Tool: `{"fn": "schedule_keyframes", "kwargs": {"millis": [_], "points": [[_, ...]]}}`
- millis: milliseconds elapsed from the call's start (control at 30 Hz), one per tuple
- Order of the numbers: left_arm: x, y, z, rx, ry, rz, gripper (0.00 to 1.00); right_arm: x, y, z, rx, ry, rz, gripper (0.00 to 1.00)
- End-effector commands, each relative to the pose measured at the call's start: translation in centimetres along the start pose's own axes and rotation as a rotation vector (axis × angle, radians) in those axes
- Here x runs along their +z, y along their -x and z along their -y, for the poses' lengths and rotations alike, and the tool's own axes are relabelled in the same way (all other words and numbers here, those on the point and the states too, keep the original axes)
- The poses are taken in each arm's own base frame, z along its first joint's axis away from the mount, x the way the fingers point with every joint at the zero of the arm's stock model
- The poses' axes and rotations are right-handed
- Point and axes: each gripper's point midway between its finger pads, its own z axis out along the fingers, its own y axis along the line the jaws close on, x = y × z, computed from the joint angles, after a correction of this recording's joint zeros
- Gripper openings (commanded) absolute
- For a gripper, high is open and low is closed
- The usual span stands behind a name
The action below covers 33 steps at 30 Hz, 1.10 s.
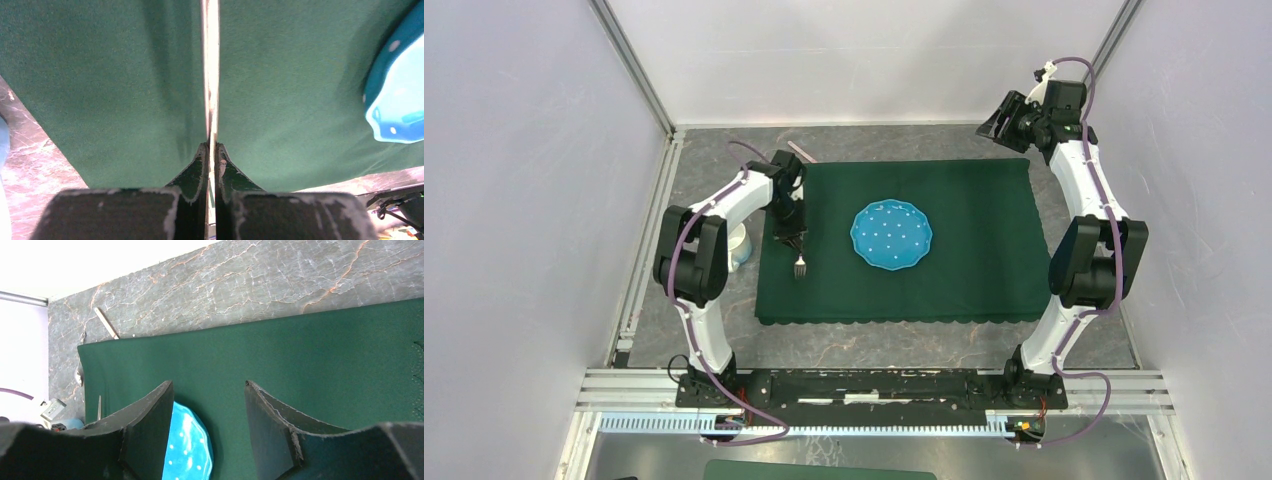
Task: Set the dinner table for one person
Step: Place the fork on the napkin.
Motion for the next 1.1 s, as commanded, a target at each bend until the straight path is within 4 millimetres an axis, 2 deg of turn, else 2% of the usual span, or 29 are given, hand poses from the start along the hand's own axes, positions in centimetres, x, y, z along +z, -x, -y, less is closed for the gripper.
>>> {"fn": "schedule_keyframes", "kwargs": {"millis": [0,267,467,500,533,567,633,733,767,833,1067], "points": [[-0.4,0.3,-0.4,0.006,-0.012,0.026,0.02,-1.5,2.6,-1.3,-0.02,0.017,0.082,0.6],[-0.4,1.1,-2.4,-0.007,-0.01,0.026,0.02,-1.5,2.5,-1.3,-0.012,0.016,0.084,0.59],[-0.1,2.3,-2.0,0.0,-0.036,0.028,0.04,-1.7,2.8,-1.3,-0.016,0.006,0.09,0.59],[-0.1,2.5,-1.9,-0.001,-0.039,0.03,0.13,-1.7,2.8,-1.3,-0.016,0.003,0.091,0.59],[0.0,2.7,-1.9,-0.002,-0.042,0.03,0.31,-1.8,3.0,-1.3,-0.017,0.003,0.093,0.59],[-0.1,2.8,-1.8,0.0,-0.044,0.031,0.42,-1.7,3.0,-1.2,-0.016,0.001,0.092,0.59],[-0.3,3.1,-1.7,0.009,-0.047,0.035,0.5,-1.7,3.0,-1.3,-0.016,0.0,0.092,0.59],[-0.9,3.9,-1.4,0.02,-0.048,0.048,0.72,-1.5,3.0,-1.2,-0.013,0.0,0.09,0.59],[-0.9,4.0,-1.4,0.02,-0.049,0.046,0.75,-1.5,2.9,-1.1,-0.012,-0.001,0.089,0.59],[-1.2,4.5,-1.2,0.025,-0.05,0.052,0.97,-1.4,2.9,-1.1,-0.011,-0.001,0.088,0.59],[-1.6,6.9,-0.5,0.034,-0.054,0.095,1.0,-1.3,2.4,-0.8,-0.014,-0.005,0.077,0.59]]}}
